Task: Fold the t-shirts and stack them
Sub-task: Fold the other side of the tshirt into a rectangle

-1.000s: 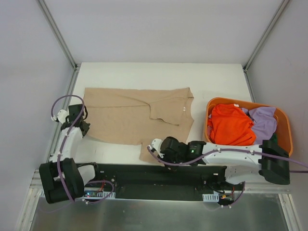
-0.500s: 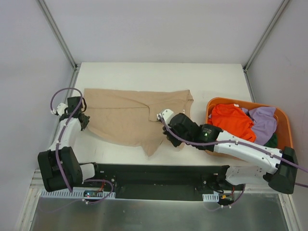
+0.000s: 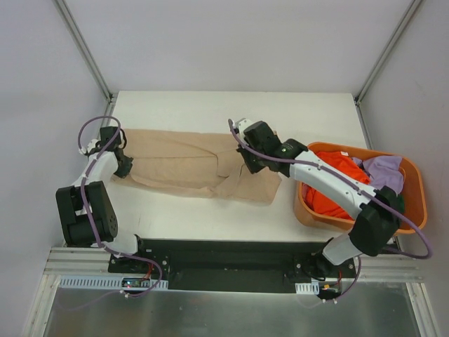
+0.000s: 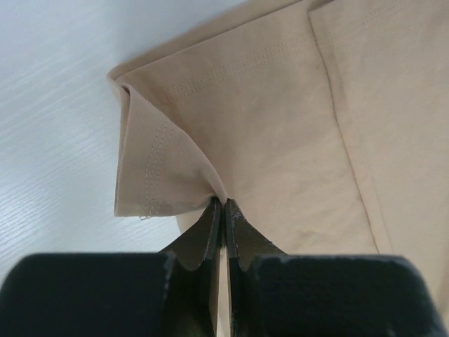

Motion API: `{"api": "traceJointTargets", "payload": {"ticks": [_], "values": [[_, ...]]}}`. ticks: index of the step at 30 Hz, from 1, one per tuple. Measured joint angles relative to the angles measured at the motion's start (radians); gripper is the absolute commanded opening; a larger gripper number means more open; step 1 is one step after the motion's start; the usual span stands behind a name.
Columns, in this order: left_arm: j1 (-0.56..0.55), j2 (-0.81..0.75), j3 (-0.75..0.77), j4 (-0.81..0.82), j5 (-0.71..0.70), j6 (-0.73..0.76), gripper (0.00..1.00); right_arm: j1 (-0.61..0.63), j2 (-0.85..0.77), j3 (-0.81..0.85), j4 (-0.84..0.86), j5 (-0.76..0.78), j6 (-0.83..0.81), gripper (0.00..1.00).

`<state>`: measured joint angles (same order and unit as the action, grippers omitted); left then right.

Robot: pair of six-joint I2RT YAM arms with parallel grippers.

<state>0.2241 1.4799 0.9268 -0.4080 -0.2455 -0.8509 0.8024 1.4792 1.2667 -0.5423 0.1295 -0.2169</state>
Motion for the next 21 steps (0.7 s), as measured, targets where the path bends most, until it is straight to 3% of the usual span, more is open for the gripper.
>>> {"api": "traceJointTargets", "payload": {"ticks": [13,15,16,17,18,19,21], "values": [[0.000,0.132,0.121,-0.033,-0.014,-0.002,0.00,-0.164,0.278,0.288,-0.051,-0.056,-0.117,0.03],[0.000,0.151,0.135,-0.048,-0.026,-0.001,0.06,-0.187,0.346,0.335,-0.052,-0.064,-0.131,0.06],[0.000,0.161,0.145,-0.056,-0.030,0.001,0.22,-0.196,0.377,0.357,-0.054,-0.065,-0.137,0.09],[0.000,0.170,0.157,-0.064,-0.037,0.004,0.46,-0.208,0.417,0.386,-0.055,-0.067,-0.142,0.15],[0.000,0.178,0.169,-0.072,-0.047,0.011,0.89,-0.220,0.460,0.418,-0.054,-0.066,-0.148,0.28],[0.000,0.183,0.182,-0.079,-0.055,0.019,0.99,-0.229,0.493,0.444,-0.056,-0.065,-0.154,0.47],[0.000,0.187,0.203,-0.090,-0.072,0.022,0.99,-0.244,0.560,0.504,-0.063,-0.052,-0.163,0.72]]}}
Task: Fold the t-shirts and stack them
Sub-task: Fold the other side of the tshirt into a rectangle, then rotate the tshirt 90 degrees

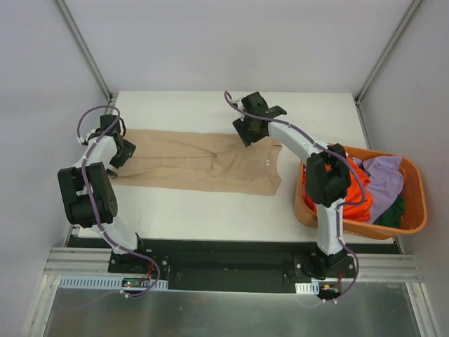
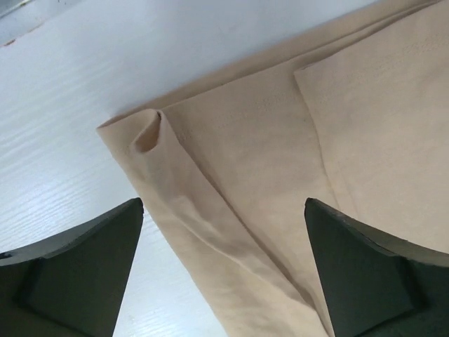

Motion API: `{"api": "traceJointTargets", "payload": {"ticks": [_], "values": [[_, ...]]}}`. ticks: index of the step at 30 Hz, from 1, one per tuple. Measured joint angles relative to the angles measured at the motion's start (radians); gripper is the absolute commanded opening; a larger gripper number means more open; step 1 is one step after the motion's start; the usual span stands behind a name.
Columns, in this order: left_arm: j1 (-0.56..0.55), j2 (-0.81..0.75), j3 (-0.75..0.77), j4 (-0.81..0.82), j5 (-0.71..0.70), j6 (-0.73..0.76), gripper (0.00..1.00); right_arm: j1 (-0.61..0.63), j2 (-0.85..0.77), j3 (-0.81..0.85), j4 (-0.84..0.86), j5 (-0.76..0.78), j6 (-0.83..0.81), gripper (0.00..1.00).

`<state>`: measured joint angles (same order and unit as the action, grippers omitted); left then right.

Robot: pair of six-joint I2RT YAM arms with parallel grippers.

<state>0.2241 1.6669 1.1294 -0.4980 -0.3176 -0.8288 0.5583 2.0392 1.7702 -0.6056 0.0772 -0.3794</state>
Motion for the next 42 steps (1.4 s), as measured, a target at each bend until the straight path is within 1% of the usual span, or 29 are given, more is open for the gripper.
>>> {"api": "traceJointTargets", "payload": {"ticks": [1,2,3,5,7,11,15,18,22,26,30,34,37,40,42], "values": [[0.000,0.000,0.008,-0.006,-0.005,0.006,0.99,-0.004,0.021,0.021,0.000,0.006,0.010,0.79],[0.000,0.000,0.019,-0.013,-0.005,0.011,0.99,-0.008,0.042,0.045,-0.008,0.016,0.012,0.90],[0.000,-0.002,0.027,-0.016,-0.005,0.018,0.99,-0.011,0.051,0.060,-0.011,0.020,0.018,0.96],[0.000,-0.016,0.029,-0.020,-0.001,0.028,0.99,-0.011,0.048,0.058,-0.013,0.021,0.038,0.96],[0.000,-0.042,0.027,-0.031,0.005,0.035,0.99,-0.006,0.016,0.019,0.008,0.019,0.060,0.96],[0.000,-0.115,0.018,-0.041,0.056,0.066,0.99,0.011,-0.145,-0.184,0.050,-0.006,0.144,0.96],[-0.012,-0.129,0.018,-0.023,0.163,0.122,0.99,0.045,-0.308,-0.374,0.112,-0.086,0.270,0.96],[-0.064,-0.073,0.044,-0.011,0.240,0.175,0.99,0.093,-0.363,-0.468,0.157,-0.111,0.378,0.96],[-0.122,0.055,0.114,0.016,0.340,0.219,0.99,0.174,-0.370,-0.583,0.221,-0.130,0.529,0.96],[-0.133,0.118,0.116,0.037,0.412,0.240,0.99,0.187,-0.347,-0.668,0.291,-0.171,0.636,0.96],[-0.133,0.135,0.087,0.045,0.425,0.240,0.99,0.144,-0.259,-0.661,0.332,-0.202,0.685,0.96],[-0.139,0.144,0.039,0.057,0.440,0.225,0.99,0.080,-0.199,-0.594,0.330,-0.258,0.709,0.96],[-0.145,0.120,0.006,0.084,0.444,0.193,0.99,0.027,-0.148,-0.528,0.311,-0.308,0.708,0.96],[-0.158,0.073,-0.058,0.116,0.474,0.155,0.99,-0.050,-0.040,-0.375,0.259,-0.375,0.697,0.96],[-0.188,0.014,-0.134,0.143,0.483,0.110,0.99,-0.102,0.056,-0.231,0.211,-0.403,0.681,0.96]]}}
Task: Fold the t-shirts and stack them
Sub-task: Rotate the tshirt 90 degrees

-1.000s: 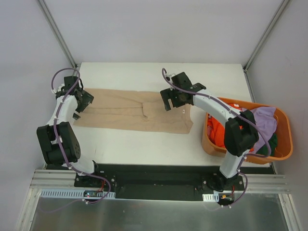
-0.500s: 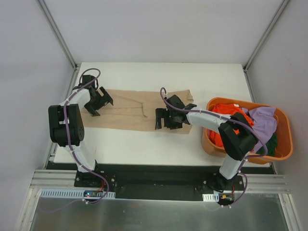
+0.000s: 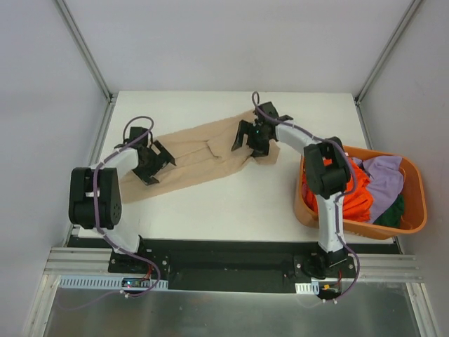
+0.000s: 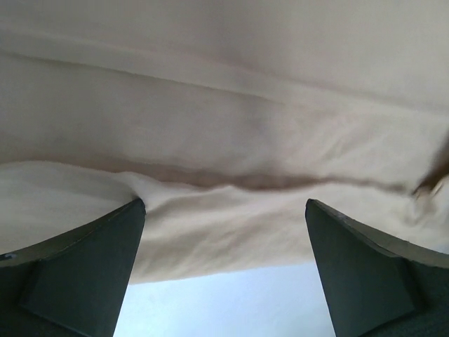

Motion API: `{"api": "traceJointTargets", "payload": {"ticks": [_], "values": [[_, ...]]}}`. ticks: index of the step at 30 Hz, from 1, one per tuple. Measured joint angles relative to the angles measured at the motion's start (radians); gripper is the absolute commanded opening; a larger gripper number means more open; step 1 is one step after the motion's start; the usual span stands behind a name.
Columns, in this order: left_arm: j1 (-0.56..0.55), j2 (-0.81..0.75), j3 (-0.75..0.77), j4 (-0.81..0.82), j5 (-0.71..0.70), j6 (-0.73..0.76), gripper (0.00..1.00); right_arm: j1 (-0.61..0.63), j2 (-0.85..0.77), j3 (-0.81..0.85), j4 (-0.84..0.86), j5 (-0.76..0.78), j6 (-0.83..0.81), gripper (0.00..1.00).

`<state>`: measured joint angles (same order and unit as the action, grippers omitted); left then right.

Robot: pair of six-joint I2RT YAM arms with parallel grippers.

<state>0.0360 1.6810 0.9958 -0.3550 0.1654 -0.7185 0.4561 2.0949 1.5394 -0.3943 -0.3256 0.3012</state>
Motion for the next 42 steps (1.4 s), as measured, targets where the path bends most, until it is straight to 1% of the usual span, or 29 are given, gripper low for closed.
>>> {"api": "traceJointTargets", "payload": {"ticks": [2,3,5,7,9,10,14,18,20,23,26,28,31,33,35,38,42], "values": [[-0.065,-0.068,-0.079,0.016,-0.001,-0.056,0.99,-0.037,0.101,0.163,-0.050,-0.014,-0.014,0.96],[-0.123,-0.113,-0.124,0.019,0.000,-0.089,0.99,-0.053,0.165,0.265,-0.077,-0.020,-0.026,0.96],[-0.276,-0.197,-0.210,0.016,0.011,-0.164,0.99,-0.077,0.296,0.492,-0.141,-0.025,-0.048,0.96],[-0.415,-0.260,-0.263,0.002,0.031,-0.225,0.99,-0.085,0.412,0.692,-0.180,-0.037,-0.066,0.96],[-0.529,-0.312,-0.288,-0.039,0.051,-0.264,0.99,-0.085,0.481,0.809,-0.187,-0.050,-0.076,0.96],[-0.562,-0.341,-0.288,-0.059,0.055,-0.274,0.99,-0.084,0.494,0.829,-0.183,-0.051,-0.079,0.96],[-0.586,-0.445,-0.248,-0.082,0.031,-0.268,0.99,-0.082,0.479,0.803,-0.170,-0.050,-0.098,0.96],[-0.586,-0.532,-0.179,-0.091,-0.058,-0.224,0.99,-0.076,0.401,0.717,-0.187,-0.039,-0.140,0.96],[-0.583,-0.571,-0.162,-0.103,-0.131,-0.198,0.99,-0.068,0.332,0.668,-0.206,-0.019,-0.174,0.96],[-0.548,-0.603,-0.161,-0.137,-0.195,-0.169,0.99,-0.029,0.185,0.568,-0.218,0.019,-0.217,0.96],[-0.461,-0.629,-0.187,-0.153,-0.217,-0.151,0.99,0.055,0.011,0.435,-0.222,0.066,-0.236,0.96],[-0.406,-0.652,-0.231,-0.164,-0.230,-0.153,0.99,0.143,-0.093,0.334,-0.214,0.096,-0.234,0.96],[-0.376,-0.687,-0.304,-0.182,-0.253,-0.163,0.99,0.290,-0.187,0.184,-0.185,0.109,-0.194,0.96],[-0.375,-0.729,-0.354,-0.204,-0.258,-0.172,0.99,0.389,-0.192,0.106,-0.167,0.094,-0.151,0.96],[-0.375,-0.769,-0.380,-0.217,-0.265,-0.179,0.99,0.454,-0.150,0.076,-0.168,0.081,-0.116,0.96],[-0.375,-0.838,-0.404,-0.227,-0.287,-0.186,0.99,0.486,-0.061,0.082,-0.165,0.069,-0.089,0.96],[-0.375,-0.912,-0.417,-0.229,-0.307,-0.187,0.99,0.470,0.058,0.133,-0.201,0.087,-0.078,0.96]]}}
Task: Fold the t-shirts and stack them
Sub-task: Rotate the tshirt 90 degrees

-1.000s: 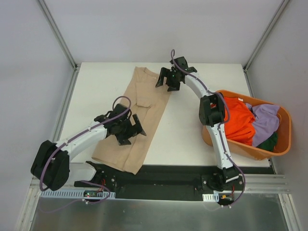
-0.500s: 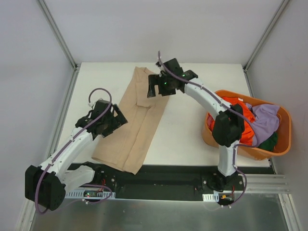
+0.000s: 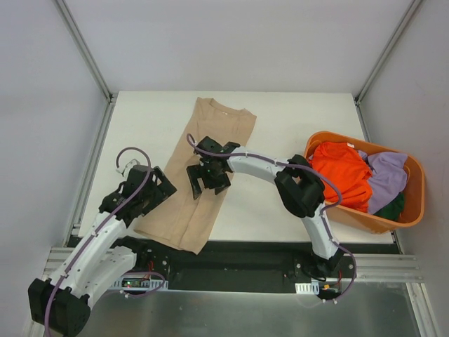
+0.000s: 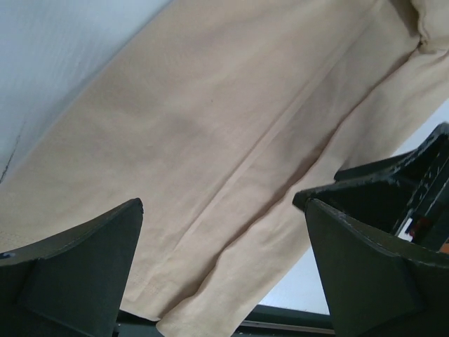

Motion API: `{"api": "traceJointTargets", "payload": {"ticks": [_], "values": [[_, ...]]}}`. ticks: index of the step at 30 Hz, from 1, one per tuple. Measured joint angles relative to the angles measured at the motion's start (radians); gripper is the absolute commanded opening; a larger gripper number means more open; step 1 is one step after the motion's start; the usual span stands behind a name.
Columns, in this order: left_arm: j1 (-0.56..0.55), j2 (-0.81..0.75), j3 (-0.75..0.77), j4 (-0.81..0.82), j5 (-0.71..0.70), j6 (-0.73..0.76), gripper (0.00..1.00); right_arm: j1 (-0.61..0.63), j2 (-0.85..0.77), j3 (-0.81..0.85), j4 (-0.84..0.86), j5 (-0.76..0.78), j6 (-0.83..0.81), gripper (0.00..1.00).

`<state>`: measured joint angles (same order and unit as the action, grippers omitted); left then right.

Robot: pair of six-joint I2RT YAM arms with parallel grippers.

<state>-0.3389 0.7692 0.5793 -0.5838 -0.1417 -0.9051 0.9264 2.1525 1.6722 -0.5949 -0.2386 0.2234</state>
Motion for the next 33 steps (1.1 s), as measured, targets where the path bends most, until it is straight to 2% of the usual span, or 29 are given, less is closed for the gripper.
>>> {"api": "traceJointTargets", "payload": {"ticks": [5,13,18,24,26,28,33], "values": [[0.000,-0.048,-0.004,0.000,0.000,0.002,0.99,-0.051,0.030,0.038,-0.026,0.004,0.002,0.96],[-0.001,-0.010,-0.005,0.036,0.043,0.042,0.99,-0.202,0.071,0.111,-0.092,-0.001,-0.014,0.96],[-0.030,0.079,-0.004,0.111,0.119,0.085,0.99,-0.359,0.158,0.278,-0.165,0.045,-0.105,0.96],[-0.075,0.158,-0.005,0.155,0.212,0.124,0.98,-0.425,0.150,0.347,-0.214,0.138,-0.244,0.96],[-0.090,0.175,-0.007,0.179,0.254,0.132,0.95,-0.403,0.069,0.278,-0.193,0.170,-0.274,0.96],[-0.119,0.188,-0.022,0.222,0.299,0.133,0.91,-0.357,-0.088,0.130,-0.153,0.210,-0.289,0.96],[-0.229,0.217,-0.078,0.289,0.360,0.104,0.83,-0.244,-0.629,-0.359,0.056,0.222,-0.242,0.96]]}}
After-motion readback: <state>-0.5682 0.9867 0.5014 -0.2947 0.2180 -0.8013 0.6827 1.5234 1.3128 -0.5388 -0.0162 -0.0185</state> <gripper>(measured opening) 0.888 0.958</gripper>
